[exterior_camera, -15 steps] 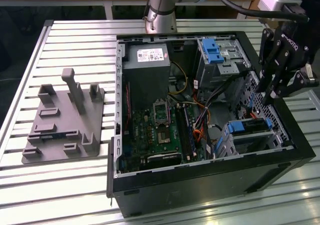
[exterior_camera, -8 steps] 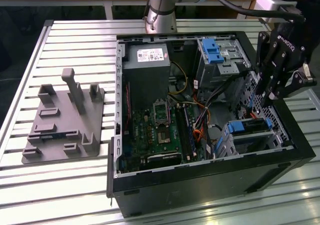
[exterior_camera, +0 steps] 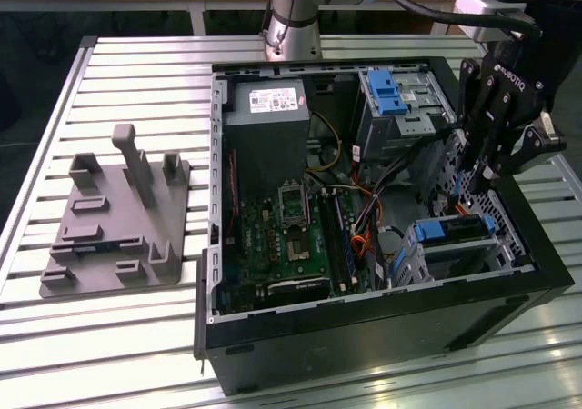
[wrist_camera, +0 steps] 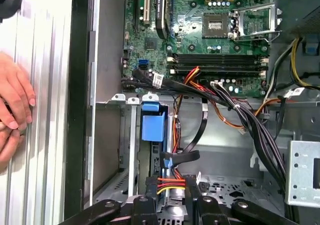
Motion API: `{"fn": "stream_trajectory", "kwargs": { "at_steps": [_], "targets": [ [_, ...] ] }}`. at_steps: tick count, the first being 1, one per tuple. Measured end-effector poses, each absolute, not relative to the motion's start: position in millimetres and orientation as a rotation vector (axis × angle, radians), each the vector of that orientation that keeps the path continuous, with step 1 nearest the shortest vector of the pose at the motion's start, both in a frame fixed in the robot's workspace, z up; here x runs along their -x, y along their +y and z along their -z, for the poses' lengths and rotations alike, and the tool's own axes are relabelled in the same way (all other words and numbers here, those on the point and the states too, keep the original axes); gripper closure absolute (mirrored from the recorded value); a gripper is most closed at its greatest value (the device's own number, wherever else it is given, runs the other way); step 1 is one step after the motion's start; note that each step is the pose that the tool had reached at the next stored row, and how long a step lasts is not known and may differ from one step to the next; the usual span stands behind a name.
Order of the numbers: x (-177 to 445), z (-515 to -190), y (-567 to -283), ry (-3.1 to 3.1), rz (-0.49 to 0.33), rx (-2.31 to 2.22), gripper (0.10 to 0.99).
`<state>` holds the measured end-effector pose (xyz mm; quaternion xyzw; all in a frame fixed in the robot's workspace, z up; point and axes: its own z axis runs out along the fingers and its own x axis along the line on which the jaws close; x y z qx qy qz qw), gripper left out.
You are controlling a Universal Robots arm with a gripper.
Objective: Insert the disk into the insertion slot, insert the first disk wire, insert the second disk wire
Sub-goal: 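Insert the second disk wire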
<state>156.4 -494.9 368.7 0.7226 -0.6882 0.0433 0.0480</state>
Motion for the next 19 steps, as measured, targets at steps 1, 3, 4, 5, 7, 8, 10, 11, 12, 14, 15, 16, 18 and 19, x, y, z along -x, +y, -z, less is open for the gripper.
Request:
{"fn": "stream_trajectory", "kwargs": {
  "at_steps": [1, 3, 4, 5, 7, 8, 10, 11, 12, 14, 15, 16, 18, 19],
  "targets": [
    [-155.7, -368.1, -493.5, -2.092, -0.138, -2.204, 0.725],
    [-154.0, -367.0, -491.0, -2.079, -0.150, -2.204, 0.725],
    [-153.1, -366.5, -490.0, -2.072, -0.156, -2.204, 0.725],
    [-152.3, -365.9, -488.9, -2.066, -0.162, -2.205, 0.725],
    [-150.6, -364.8, -486.8, -2.053, -0.173, -2.206, 0.725],
    [-149.7, -364.3, -486.1, -2.045, -0.180, -2.206, 0.725],
    [-147.9, -363.5, -485.0, -2.029, -0.194, -2.207, 0.725],
    [-147.0, -363.0, -484.5, -2.020, -0.201, -2.208, 0.725],
    [-146.1, -362.6, -484.0, -2.012, -0.208, -2.209, 0.725],
    [-144.6, -362.0, -483.4, -1.997, -0.219, -2.212, 0.725],
    [-143.9, -361.8, -483.0, -1.990, -0.225, -2.213, 0.725],
    [-143.2, -361.5, -482.6, -1.983, -0.230, -2.214, 0.725],
    [-141.8, -360.7, -481.7, -1.970, -0.241, -2.215, 0.725],
    [-141.2, -360.2, -481.0, -1.963, -0.246, -2.215, 0.725]
  ]
}}
